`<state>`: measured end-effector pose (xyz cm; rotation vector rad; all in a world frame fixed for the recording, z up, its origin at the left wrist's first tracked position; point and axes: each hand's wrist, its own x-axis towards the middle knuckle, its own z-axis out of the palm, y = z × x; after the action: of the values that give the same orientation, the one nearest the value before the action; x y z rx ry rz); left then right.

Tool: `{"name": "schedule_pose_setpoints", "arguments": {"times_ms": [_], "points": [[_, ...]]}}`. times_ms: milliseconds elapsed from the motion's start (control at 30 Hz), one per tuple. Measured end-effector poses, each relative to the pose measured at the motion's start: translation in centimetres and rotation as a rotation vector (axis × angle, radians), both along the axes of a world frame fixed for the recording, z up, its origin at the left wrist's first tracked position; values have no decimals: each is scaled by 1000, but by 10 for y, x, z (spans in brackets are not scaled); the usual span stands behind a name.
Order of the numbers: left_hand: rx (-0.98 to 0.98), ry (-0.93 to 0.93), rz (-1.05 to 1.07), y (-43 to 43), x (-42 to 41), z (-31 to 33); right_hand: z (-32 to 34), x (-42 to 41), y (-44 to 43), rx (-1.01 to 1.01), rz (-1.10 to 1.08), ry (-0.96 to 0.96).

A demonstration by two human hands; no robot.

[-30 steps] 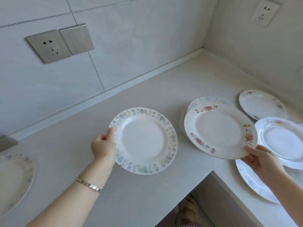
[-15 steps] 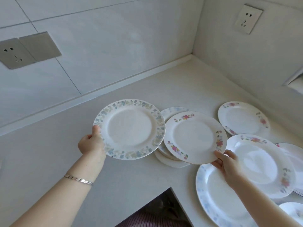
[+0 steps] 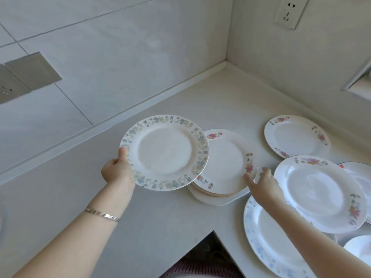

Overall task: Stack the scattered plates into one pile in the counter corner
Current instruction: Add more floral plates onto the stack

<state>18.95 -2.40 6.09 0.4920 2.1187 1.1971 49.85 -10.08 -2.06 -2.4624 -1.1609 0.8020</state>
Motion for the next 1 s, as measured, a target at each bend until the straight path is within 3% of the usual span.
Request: {"name": "schedule_pose_setpoints", "arguments": {"times_ms": [200, 367, 433, 500, 567, 667, 833, 1000], "points": [[25, -12, -38, 4, 4, -1, -17, -24, 15, 125, -71, 212], [16, -31, -92, 10, 11, -7, 8, -31, 23, 249, -172, 176], [4, -35, -149, 15, 25, -9, 32, -28, 27, 335, -160, 374], [2, -35, -219, 20, 45, -14, 55, -26, 30, 280, -53, 609], [19, -17, -304, 24, 66, -21, 63, -20, 32, 191, 47, 516], [40, 44, -499, 28, 91, -35, 56, -3, 29, 181, -24, 299], [-73, 409, -1022, 36, 99, -57, 31, 18, 17, 159, -115, 271], [-146, 581, -1192, 42, 96, -64, 16, 20, 17, 114, -118, 241]]}}
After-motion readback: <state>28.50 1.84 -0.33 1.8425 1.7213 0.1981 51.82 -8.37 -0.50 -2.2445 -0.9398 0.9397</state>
